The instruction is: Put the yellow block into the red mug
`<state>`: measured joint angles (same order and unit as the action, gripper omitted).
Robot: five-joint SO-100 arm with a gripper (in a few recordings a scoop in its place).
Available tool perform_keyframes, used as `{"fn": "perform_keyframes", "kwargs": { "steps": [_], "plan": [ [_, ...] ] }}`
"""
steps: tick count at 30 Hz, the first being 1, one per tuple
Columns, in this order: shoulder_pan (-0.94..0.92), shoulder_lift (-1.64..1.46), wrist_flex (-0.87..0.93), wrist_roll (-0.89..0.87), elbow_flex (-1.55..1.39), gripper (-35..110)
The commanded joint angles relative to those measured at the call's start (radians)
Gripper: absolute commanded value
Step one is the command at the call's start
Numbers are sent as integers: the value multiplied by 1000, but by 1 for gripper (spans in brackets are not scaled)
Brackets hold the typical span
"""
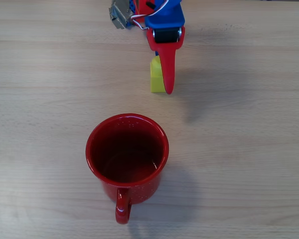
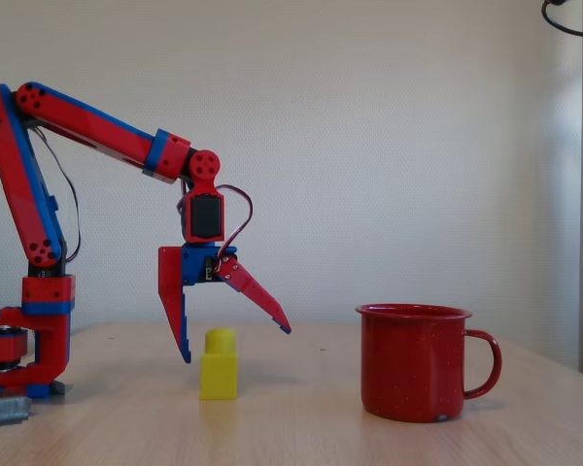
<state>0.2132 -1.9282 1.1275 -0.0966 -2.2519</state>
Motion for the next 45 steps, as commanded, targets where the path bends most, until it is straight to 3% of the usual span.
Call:
{"fn": "perform_keyframes", "kwargs": {
  "steps": [1, 15, 25, 35, 45],
  "plan": [
    [6, -3, -18, -15, 17, 50],
    [-31, 57, -77, 0, 15, 34],
    [-31, 57, -92, -3, 12, 6],
    [-31, 29, -75, -3, 32, 0],
    [-40, 63, 127, -17, 298, 0]
  ]
}}
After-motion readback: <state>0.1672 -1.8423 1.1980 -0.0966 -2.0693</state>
